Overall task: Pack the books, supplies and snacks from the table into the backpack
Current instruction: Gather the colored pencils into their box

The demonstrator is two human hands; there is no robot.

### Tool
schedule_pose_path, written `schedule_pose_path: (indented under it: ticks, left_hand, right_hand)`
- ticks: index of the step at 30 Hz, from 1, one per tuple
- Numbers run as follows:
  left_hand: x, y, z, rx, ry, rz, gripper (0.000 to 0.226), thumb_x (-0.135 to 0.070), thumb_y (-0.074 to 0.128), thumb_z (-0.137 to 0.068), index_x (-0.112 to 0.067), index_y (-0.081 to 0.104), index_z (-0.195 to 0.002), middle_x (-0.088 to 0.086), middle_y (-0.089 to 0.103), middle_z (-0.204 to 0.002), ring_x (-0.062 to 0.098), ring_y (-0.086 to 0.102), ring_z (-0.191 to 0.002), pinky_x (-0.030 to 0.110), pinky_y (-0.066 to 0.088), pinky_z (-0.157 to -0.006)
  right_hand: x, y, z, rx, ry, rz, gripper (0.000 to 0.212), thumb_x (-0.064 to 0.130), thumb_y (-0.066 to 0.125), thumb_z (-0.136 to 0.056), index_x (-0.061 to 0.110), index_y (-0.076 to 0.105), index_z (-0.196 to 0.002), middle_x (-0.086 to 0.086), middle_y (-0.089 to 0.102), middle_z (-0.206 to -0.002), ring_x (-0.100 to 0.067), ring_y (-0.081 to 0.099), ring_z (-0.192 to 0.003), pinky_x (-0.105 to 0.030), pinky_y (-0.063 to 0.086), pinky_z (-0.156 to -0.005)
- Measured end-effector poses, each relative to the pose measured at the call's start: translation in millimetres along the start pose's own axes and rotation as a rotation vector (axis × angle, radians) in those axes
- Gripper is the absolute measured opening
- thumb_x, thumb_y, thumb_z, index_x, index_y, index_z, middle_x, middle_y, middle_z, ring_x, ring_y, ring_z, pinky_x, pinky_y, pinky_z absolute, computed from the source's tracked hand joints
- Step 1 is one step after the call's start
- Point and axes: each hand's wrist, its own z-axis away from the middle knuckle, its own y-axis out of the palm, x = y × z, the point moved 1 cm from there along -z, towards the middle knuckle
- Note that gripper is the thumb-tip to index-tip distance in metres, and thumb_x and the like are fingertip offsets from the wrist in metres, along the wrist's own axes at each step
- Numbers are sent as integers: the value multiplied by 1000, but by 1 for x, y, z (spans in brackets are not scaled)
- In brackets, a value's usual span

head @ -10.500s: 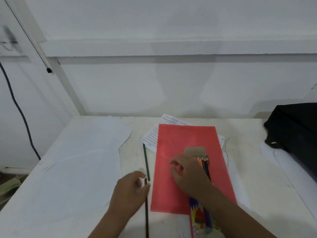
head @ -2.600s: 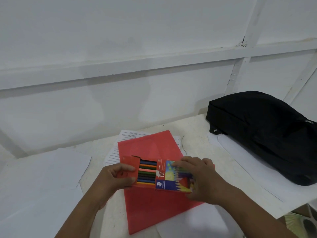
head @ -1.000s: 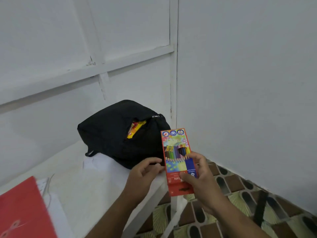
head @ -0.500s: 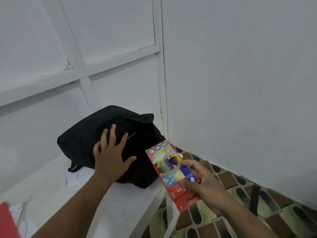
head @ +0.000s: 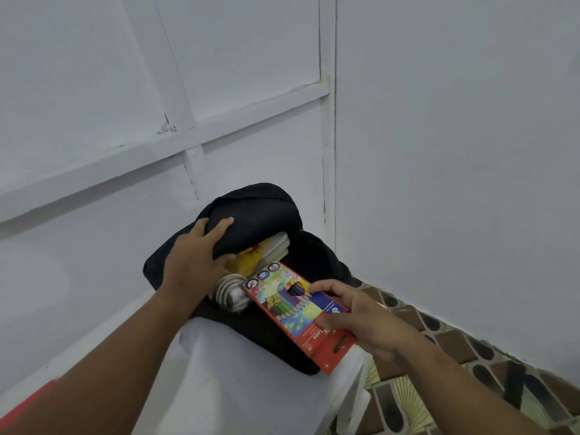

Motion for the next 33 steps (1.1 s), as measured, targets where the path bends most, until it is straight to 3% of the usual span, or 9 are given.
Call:
schedule_pose_path:
  ticks: [4,8,12,15,18,21,26,29,33]
  left_hand:
    - [2,-12,-9,-83,15,28,69,-34,80,-79,-31,52,-142,10,62,-127,37,64,-99,42,53,-79]
    - [-1,-16,-16,-85,-3,45,69,-34,80,-79,-33,52,-141,8,62,-130,37,64,-103,43,54,-83]
    - [-5,-19,-17,-66,-65,76,69,-37,79,-80,-39,50,-142,2,58,-137,33,60,-113,43,52,-92]
    - [-6,-22,-16,-66,-90,95,69,-36,79,-80,-42,49,-142,-3,56,-138,28,59,-117,42,51,-94]
    - [-9,-22,-13,-38,-82,82,71,-38,79,-79,-43,48,-142,-5,55,-138,26,60,-116,39,50,-94]
    - [-13,-21,-9,-29,-90,68,70,-40,77,-79,-41,48,-143,-6,54,-140,22,57,-120,35,47,-97]
    - [-17,-23,-7,-27,-158,99,72,-36,80,-80,-46,46,-142,-14,51,-143,15,54,-124,34,45,-104]
    - [-18,-20,-4,1,-171,94,73,-38,79,-79,-48,44,-142,-16,49,-143,12,53,-125,31,44,-104]
    - [-22,-15,2,-12,-217,124,76,-33,83,-76,-48,47,-141,-18,49,-144,5,49,-128,12,32,-100]
  right_hand:
    - [16,5,-39,58,34,-30,46,-1,70,-87,20,59,-126,-14,66,-120,-29,71,-97,-37,61,-64]
    - [33,2,-85,90,59,-42,46,-2,65,-89,20,57,-129,-15,67,-120,-31,69,-99,-47,55,-84]
    - [43,12,-129,16,68,16,52,-6,68,-87,17,48,-129,-15,64,-116,-37,67,-103,-53,56,-85]
    - [37,23,-155,-142,54,-66,63,-7,76,-78,10,41,-127,-12,66,-105,-34,69,-95,-55,59,-81]
    - [33,35,-174,-222,28,-114,46,-7,78,-77,5,54,-114,-12,68,-99,-23,69,-77,-38,61,-60]
    - [36,45,-197,-303,18,-239,33,-13,77,-74,7,62,-96,-17,68,-96,-24,67,-74,-41,60,-63]
    - [34,41,-197,-330,89,-516,31,-7,70,-82,-1,64,-112,-20,71,-104,-32,71,-91,-32,60,-57]
    - [17,32,-174,-242,146,-422,10,1,64,-91,0,68,-100,-19,74,-96,-26,75,-83,-32,60,-68]
    - [12,29,-179,-233,87,-304,12,0,60,-94,-10,67,-96,-24,69,-83,-26,69,-67,-28,59,-57]
